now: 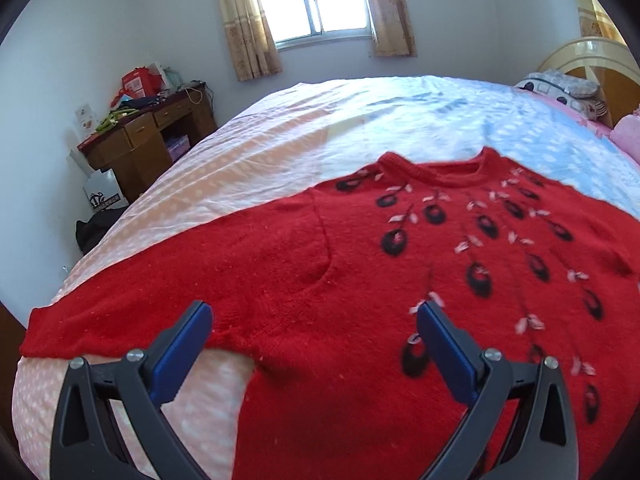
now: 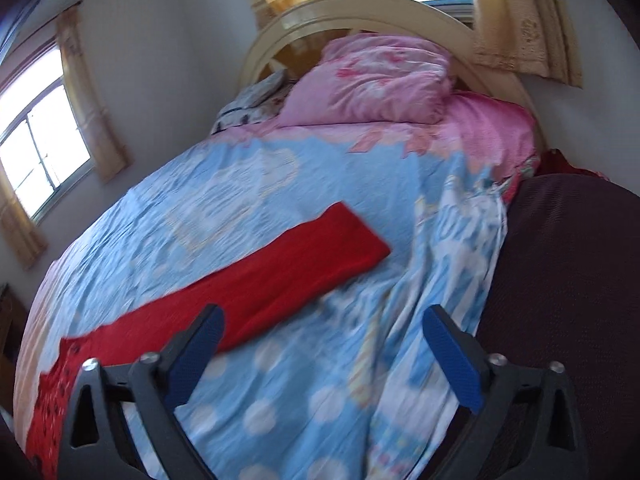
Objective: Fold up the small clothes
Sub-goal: 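Grasp the red sweater's sleeve cuff with the right tool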
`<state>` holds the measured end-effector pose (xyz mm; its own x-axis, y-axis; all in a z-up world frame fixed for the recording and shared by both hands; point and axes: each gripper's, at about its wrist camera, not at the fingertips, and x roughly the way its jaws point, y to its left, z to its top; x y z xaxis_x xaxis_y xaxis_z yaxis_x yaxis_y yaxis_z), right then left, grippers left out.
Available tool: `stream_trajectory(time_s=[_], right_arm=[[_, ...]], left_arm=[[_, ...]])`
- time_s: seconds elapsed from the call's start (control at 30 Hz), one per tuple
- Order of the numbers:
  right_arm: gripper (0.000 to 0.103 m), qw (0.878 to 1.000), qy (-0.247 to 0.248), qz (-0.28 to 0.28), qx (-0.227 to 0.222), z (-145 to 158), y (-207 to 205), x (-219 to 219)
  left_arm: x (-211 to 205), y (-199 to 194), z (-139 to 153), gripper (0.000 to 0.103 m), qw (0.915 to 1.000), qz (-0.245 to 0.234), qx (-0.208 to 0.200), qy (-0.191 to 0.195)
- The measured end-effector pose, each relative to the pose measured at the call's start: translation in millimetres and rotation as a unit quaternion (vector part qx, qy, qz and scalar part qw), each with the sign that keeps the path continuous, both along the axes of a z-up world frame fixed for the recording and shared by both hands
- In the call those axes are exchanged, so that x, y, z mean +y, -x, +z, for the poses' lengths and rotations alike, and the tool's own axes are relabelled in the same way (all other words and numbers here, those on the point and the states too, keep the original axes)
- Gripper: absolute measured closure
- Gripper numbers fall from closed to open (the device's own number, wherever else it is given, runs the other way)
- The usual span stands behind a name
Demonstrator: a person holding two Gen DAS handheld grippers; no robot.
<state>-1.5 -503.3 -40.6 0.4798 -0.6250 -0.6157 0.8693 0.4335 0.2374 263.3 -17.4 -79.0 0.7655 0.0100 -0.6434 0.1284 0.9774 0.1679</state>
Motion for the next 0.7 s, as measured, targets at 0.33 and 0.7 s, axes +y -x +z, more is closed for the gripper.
stream_trajectory(time_s=[0.33, 0.7], right_arm=[[0.037, 0.997, -0.053, -0.017, 0.05, -24, -38, -102], [0.087, 0.992, -0.101, 0.0, 0.08, -51, -54, -125]], left_arm=[[17, -14, -22, 0.0, 0.9954, 0.003, 0.063, 0.071], [19, -13, -23, 0.0, 0.9943, -0.004, 0.056, 0.091]])
